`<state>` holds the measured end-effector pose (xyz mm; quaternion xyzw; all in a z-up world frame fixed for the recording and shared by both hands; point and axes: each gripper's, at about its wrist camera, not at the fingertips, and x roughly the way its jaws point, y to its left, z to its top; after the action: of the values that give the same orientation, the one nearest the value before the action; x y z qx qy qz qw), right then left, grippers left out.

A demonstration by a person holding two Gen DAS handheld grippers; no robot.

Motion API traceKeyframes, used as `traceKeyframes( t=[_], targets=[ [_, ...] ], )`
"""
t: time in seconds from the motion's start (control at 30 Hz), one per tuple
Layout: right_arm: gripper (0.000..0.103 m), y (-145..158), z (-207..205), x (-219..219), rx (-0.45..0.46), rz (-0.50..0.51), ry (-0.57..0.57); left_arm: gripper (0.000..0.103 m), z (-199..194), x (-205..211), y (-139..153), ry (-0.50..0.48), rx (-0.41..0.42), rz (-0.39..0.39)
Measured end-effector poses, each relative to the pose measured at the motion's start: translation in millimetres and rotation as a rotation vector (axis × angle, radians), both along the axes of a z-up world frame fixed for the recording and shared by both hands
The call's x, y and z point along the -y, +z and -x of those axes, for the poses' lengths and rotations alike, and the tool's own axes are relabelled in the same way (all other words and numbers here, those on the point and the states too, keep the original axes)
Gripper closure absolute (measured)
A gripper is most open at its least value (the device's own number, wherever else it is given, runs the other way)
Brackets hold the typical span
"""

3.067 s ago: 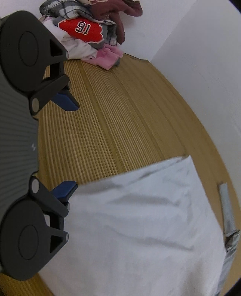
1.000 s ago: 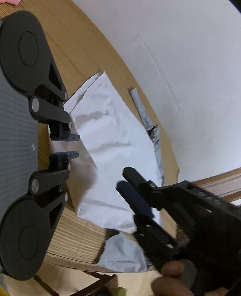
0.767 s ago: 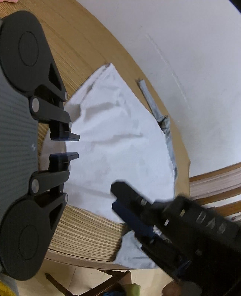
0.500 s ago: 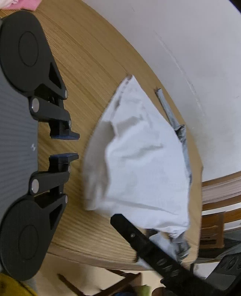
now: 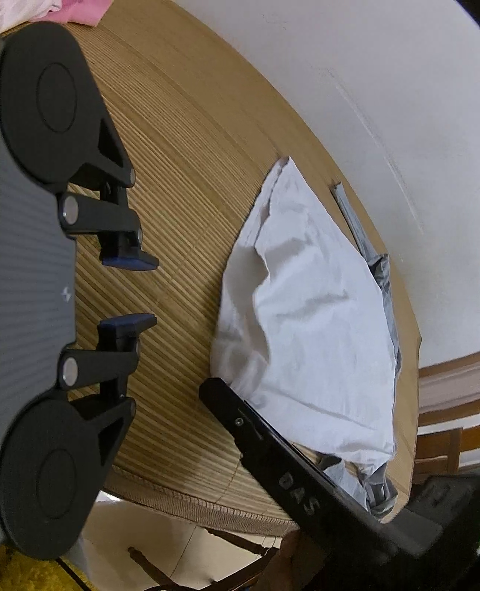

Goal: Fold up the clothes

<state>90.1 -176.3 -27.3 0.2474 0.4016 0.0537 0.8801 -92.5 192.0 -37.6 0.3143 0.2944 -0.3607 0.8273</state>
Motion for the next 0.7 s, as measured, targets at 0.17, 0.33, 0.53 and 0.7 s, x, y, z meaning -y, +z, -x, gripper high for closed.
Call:
traceKeyframes(
  t=[0.17, 0.33, 0.53, 0.7],
  targets=[
    [0.073, 12.4, -4.9, -19.4, 0.043, 0.077, 0.051, 0.074, -1.2, -2.3, -3.0, -0.002, 0.002, -0.013],
    [0.076, 9.0, -18.9, -17.7, -0.010, 0.073, -0.027, 0.073, 3.7, 4.5, -4.9, -0.041, 0.020, -0.013],
    [0.092, 11.6, -19.3, 8.7, -0.065, -0.103, -0.222, 0.068, 16.7, 23.0, -7.7, -0.145, 0.141, -0.026],
    [0.092, 32.2, -16.2, 29.5, -0.062, -0.347, -0.306, 0.059, 29.0, 43.2, -14.1, -0.231, 0.316, -0.038]
  ],
)
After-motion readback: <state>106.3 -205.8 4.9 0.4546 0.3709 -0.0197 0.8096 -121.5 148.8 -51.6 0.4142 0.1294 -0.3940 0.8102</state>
